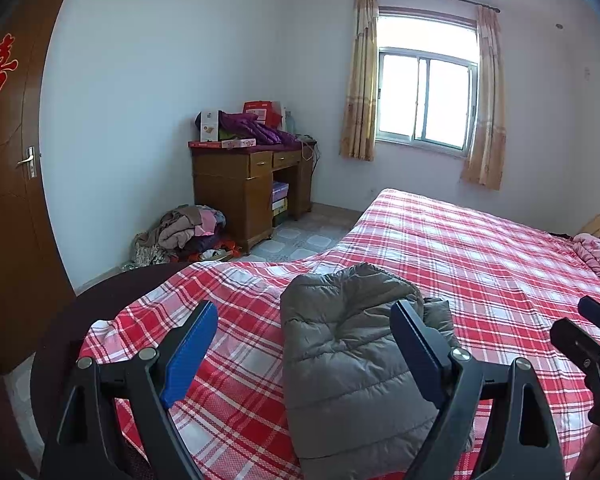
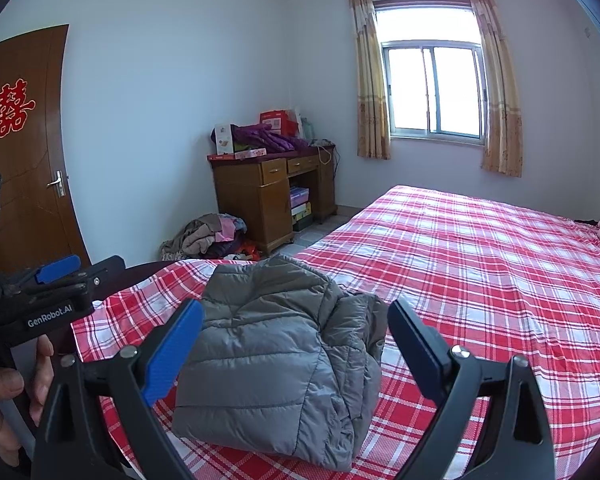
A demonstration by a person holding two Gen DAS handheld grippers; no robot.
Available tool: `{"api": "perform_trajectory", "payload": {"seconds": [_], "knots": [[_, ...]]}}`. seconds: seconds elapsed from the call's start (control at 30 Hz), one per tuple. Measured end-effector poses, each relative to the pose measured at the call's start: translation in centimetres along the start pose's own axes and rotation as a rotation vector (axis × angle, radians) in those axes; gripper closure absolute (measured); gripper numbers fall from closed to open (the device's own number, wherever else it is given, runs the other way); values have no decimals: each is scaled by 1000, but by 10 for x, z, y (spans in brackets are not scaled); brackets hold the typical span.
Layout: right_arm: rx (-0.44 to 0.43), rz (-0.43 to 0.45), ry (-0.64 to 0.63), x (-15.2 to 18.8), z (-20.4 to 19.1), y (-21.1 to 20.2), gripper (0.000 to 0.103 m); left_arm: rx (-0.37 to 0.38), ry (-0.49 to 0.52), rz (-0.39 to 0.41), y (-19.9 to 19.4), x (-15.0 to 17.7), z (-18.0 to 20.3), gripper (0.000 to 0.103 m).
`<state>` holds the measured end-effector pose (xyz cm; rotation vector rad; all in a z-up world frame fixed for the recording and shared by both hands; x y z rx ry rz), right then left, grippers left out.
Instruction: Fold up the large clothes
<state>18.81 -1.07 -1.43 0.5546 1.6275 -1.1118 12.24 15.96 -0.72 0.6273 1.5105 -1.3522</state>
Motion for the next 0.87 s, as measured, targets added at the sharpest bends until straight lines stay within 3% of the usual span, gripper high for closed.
{"api": "perform_trajectory", "payload": {"seconds": [0.47,0.87], "knots": [[-3,42,7,-5,-5,-8,5,22,6,-16,2,2,5,15],[-5,27,15,-1,-4,-5,5,30,33,-12,4,7,10,15]]}}
Point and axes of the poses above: each gripper's, at about its wrist camera, not at the fingertips, and y roughly the way its jaws point, z to its right, x to its underside, the point moved 4 cm from there along y, roughly the way its jaws point, and after that the axes turned 3 degrees about x, right-handed, at the moved point
